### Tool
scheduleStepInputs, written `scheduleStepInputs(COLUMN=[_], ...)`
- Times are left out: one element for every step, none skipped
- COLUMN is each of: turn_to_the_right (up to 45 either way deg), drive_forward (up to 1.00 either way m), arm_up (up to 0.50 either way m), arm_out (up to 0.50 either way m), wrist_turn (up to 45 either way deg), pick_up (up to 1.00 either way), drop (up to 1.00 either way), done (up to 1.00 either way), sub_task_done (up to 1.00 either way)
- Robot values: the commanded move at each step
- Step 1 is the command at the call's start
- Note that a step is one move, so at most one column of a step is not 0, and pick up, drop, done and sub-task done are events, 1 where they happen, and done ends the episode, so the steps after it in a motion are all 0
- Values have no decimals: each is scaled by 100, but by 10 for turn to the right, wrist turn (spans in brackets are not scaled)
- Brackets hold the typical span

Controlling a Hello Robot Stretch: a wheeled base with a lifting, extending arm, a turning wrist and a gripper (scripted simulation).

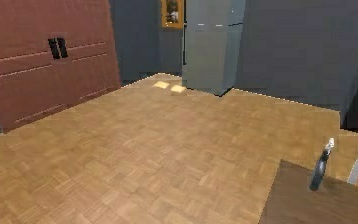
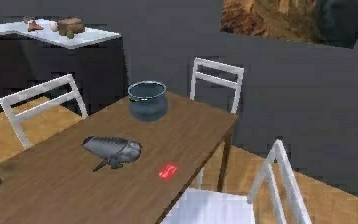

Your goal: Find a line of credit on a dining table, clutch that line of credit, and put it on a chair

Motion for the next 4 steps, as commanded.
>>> scheduleStepInputs(turn_to_the_right=[450, 450, 330, 0], drive_forward=[0, 0, 0, 5], arm_up=[0, 0, 0, 0], arm_out=[0, 0, 0, 0], wrist_turn=[0, 0, 0, 0], pick_up=[0, 0, 0, 0], drop=[0, 0, 0, 0], done=[0, 0, 0, 0], sub_task_done=[0, 0, 0, 0])
